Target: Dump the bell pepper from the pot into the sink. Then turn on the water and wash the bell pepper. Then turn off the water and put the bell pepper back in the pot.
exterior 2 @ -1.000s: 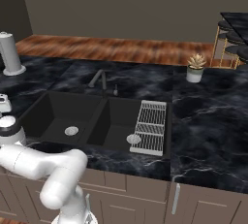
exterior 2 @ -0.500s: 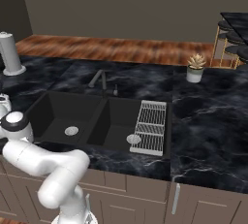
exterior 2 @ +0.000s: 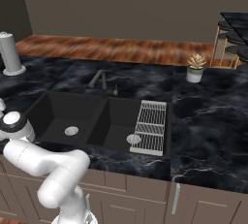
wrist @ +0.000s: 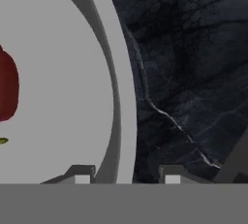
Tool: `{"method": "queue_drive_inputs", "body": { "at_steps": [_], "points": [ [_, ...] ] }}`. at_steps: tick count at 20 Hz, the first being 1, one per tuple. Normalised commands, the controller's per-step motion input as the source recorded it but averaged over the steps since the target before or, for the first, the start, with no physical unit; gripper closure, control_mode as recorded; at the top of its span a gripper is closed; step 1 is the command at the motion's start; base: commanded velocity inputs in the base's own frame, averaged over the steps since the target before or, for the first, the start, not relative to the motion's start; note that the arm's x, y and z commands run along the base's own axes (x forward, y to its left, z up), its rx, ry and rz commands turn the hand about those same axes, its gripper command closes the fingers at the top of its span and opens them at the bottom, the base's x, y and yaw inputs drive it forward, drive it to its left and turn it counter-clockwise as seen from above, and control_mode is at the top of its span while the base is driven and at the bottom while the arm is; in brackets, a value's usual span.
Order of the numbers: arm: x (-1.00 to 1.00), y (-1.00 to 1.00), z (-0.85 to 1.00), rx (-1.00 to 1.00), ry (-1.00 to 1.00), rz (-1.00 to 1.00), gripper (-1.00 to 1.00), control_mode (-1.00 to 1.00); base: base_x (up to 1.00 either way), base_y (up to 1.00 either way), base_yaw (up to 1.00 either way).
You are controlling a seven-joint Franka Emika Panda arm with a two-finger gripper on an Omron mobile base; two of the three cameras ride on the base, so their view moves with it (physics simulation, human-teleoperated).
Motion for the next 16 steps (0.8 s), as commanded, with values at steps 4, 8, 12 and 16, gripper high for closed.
{"method": "queue_drive_inputs", "body": {
  "at_steps": [4, 8, 12, 16],
  "points": [
    [-0.01, -0.59, 0.05, -0.06, -0.09, -0.21, 1.0, -1.0, 0.0, 0.0, 0.0],
    [0.0, -0.92, 0.09, 0.0, -0.07, -0.31, 1.0, -1.0, 0.0, 0.0, 0.0],
    [0.0, -1.0, 0.13, 0.0, -0.01, -0.36, 1.0, -1.0, 0.0, 0.0, 0.0],
    [-0.06, -0.92, 0.45, 0.01, -0.06, -0.33, 1.0, -1.0, 0.0, 0.0, 0.0]
  ]
}}
